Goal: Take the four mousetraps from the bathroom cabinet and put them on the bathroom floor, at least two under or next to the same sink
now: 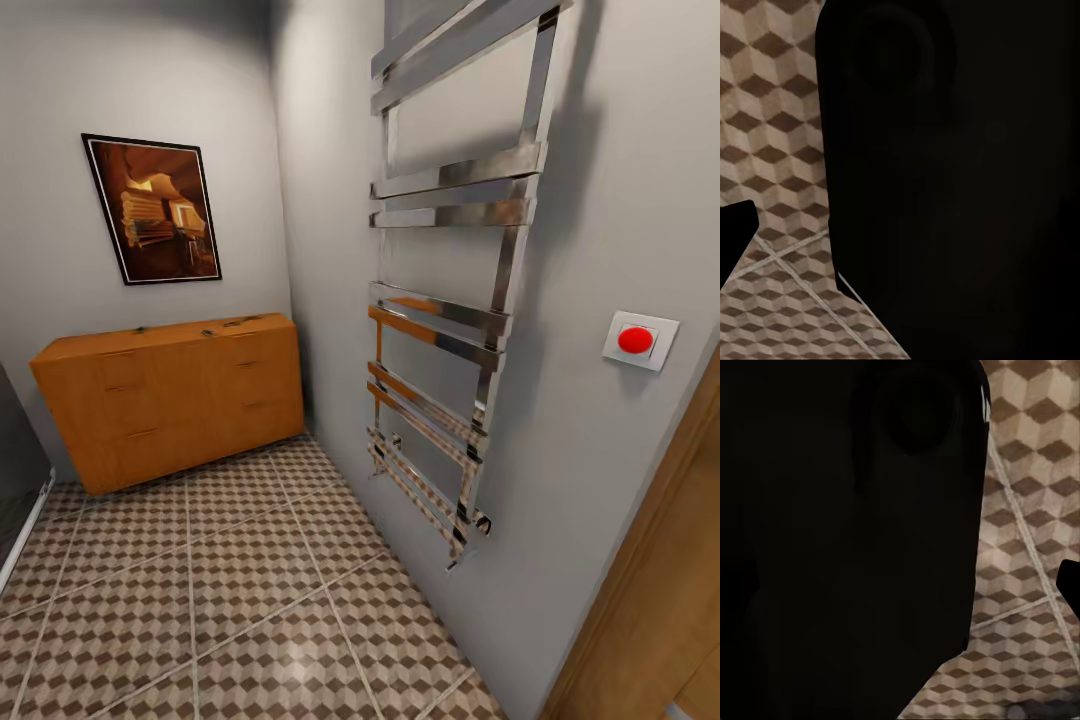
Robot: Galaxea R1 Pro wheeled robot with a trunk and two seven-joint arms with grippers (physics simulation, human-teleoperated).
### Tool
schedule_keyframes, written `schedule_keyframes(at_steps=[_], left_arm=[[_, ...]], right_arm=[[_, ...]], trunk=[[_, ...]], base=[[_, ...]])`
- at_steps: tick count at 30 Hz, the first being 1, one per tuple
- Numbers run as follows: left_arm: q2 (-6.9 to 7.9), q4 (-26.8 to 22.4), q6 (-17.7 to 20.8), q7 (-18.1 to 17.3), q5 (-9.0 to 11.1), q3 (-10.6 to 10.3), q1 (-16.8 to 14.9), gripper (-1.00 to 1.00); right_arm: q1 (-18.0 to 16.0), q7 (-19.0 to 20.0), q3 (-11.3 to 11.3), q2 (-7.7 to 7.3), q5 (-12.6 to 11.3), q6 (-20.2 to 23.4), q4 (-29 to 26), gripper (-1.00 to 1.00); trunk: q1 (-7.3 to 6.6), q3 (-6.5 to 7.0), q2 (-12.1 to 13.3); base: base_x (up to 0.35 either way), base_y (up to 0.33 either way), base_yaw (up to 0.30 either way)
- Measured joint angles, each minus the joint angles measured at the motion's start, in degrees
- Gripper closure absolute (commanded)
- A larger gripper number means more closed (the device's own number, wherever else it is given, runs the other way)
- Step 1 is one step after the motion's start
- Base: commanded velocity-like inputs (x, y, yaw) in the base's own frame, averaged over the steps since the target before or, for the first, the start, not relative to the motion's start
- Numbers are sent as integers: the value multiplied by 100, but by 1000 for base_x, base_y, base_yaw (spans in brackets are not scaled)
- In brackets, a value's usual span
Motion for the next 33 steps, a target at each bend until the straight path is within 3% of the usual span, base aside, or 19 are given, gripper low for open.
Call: schedule_keyframes(at_steps=[11,33], left_arm=[[13,-16,0,-16,-4,8,-8,-100],[36,-340,-8,16,1,36,-9,-100]], right_arm=[[-272,-7,12,140,12,0,-249,-100],[-419,-21,9,143,8,-230,-874,-100]], trunk=[[0,2,-1],[0,2,0]], base=[[0,0,0],[0,0,0]])
